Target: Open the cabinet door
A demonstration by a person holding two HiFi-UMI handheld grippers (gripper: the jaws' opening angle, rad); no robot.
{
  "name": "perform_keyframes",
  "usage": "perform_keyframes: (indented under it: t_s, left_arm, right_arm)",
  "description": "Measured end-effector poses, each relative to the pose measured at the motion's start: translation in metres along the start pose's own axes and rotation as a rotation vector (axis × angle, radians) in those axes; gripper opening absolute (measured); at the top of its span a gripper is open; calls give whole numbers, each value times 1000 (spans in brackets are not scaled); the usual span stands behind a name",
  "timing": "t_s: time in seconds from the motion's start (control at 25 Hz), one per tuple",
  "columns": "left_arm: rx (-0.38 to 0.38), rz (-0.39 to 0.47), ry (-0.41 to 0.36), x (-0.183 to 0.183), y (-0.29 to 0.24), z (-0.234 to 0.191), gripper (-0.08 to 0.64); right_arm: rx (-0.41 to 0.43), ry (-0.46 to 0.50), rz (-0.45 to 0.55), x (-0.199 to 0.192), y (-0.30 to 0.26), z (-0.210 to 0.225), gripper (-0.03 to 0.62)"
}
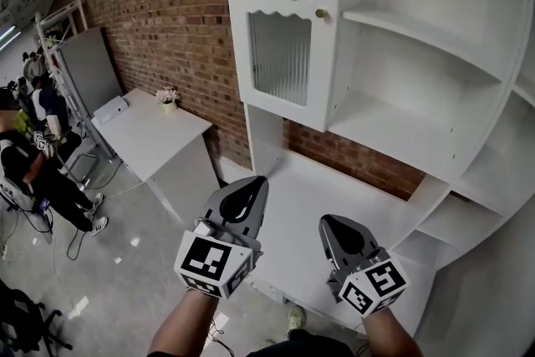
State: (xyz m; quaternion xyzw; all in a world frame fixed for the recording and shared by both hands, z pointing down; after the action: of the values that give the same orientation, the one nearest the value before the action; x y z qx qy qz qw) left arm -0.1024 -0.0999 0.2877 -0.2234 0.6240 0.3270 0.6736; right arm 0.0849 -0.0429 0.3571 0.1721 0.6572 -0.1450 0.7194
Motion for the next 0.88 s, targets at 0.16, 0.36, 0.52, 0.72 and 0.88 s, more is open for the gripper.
perform_keyframes:
  t_s: [0.16, 0.36, 0.52, 0.72, 0.88]
  left_arm:
    - [0, 3, -70, 26, -62, -18, 6]
    - [-9, -8, -214, 47, -124, -27, 6]
    - [21, -10, -360, 72, -166, -38, 6]
    - [84, -27, -516, 107, -203, -49, 6]
    - [97, -24, -645, 126, -222, -58, 6]
  right_arm:
    - [27, -15, 36, 15, -32, 40, 3]
    - [33, -61, 67, 16, -53, 79, 3]
    - [51, -66, 94, 25, -73, 103, 3]
    - [79, -100, 100, 26, -92, 118, 3]
    - [90, -111, 86, 18, -113, 119, 3]
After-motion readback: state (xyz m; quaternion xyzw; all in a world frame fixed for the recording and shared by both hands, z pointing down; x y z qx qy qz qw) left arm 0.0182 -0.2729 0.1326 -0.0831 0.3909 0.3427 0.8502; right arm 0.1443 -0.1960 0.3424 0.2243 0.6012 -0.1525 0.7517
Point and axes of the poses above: the fingertips, and each gripper's own axes: y backward along the fingers, z to its right, x out of its top, the point moved 7 cm from there along y, backward along the fingers, and after that the axes turned 4 degrees about -x, right-handed, at the moved point
